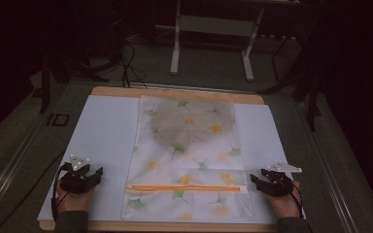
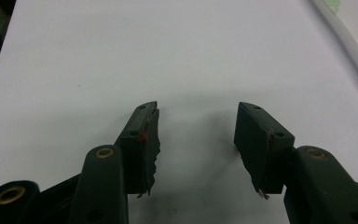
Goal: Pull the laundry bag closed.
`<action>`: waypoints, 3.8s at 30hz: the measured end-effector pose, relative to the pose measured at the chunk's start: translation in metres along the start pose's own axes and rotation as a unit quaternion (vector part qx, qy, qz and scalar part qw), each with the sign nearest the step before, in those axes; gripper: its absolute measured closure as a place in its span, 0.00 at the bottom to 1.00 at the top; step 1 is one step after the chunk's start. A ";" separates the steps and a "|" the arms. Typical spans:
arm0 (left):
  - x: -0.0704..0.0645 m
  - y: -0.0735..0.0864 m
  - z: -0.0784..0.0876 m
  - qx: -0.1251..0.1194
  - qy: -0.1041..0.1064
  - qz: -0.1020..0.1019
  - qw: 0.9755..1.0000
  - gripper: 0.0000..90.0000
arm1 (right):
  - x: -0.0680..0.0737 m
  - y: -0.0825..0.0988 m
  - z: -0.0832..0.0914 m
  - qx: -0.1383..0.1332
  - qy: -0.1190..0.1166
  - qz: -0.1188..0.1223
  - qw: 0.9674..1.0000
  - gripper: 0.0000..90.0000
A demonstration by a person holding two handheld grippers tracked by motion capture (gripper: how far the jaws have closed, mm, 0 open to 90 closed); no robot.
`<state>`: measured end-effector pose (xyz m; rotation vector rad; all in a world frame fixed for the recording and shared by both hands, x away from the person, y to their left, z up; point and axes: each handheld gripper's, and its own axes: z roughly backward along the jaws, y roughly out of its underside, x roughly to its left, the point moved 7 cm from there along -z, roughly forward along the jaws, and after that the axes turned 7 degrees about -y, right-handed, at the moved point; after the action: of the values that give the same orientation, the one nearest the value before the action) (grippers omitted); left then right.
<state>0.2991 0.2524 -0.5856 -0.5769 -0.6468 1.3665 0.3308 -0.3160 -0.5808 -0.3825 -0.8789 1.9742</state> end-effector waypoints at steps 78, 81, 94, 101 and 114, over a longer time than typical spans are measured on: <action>0.003 -0.002 0.011 -0.020 0.057 -0.021 0.998 0.64 | 0.088 -0.048 -0.031 0.043 -0.125 0.124 0.983 0.55; 0.004 -0.002 0.011 -0.021 0.054 -0.020 0.998 0.62 | 0.092 -0.049 -0.032 0.044 -0.129 0.129 0.982 0.55; 0.004 -0.002 0.012 -0.022 0.053 -0.020 0.998 0.62 | 0.110 -0.052 -0.040 0.056 -0.139 0.149 0.977 0.54; 0.004 -0.002 0.012 -0.021 0.053 -0.022 0.998 0.62 | 0.119 -0.055 -0.043 0.060 -0.146 0.160 0.975 0.54; 0.003 -0.002 0.012 -0.020 0.057 -0.023 0.998 0.64 | 0.136 -0.058 -0.050 0.064 -0.156 0.177 0.970 0.53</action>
<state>0.2918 0.2553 -0.5754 -0.6632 -0.5925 1.2695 0.3224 -0.1608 -0.5637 -0.1597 -0.9179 2.4555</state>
